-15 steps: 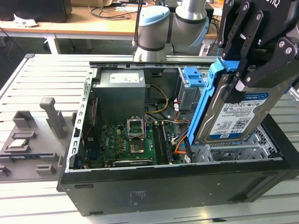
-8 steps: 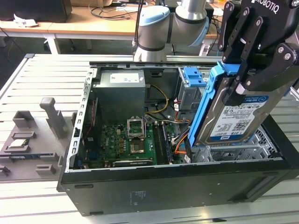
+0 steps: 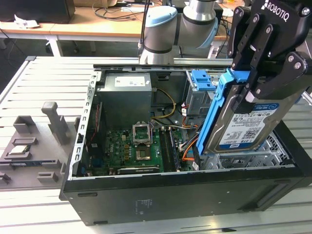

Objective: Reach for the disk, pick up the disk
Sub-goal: 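Pick up the disk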

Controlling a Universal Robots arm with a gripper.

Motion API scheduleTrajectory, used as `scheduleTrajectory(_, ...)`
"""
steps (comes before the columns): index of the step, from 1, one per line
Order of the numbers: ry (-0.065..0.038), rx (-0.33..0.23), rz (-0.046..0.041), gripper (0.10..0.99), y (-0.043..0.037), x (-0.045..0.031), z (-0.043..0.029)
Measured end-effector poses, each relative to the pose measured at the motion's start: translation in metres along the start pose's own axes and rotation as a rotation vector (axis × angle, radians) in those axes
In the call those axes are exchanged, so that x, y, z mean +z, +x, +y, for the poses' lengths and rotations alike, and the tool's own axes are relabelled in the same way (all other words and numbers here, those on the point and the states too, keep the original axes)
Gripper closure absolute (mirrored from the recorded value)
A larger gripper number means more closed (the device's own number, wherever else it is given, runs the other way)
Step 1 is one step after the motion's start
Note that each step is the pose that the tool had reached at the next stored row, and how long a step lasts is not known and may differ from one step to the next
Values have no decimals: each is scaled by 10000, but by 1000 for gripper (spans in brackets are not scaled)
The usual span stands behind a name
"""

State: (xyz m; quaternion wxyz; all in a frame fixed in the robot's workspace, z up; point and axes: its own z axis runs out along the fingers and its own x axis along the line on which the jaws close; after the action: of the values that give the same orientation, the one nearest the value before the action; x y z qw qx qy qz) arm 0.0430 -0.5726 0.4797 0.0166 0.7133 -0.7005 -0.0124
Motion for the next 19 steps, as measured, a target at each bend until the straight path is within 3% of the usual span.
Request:
scheduleTrajectory(10, 1, 0, -1, 718, -7, 75, -42)
scheduleTrajectory(19, 1, 1, 13, 718, -135, 104, -156)
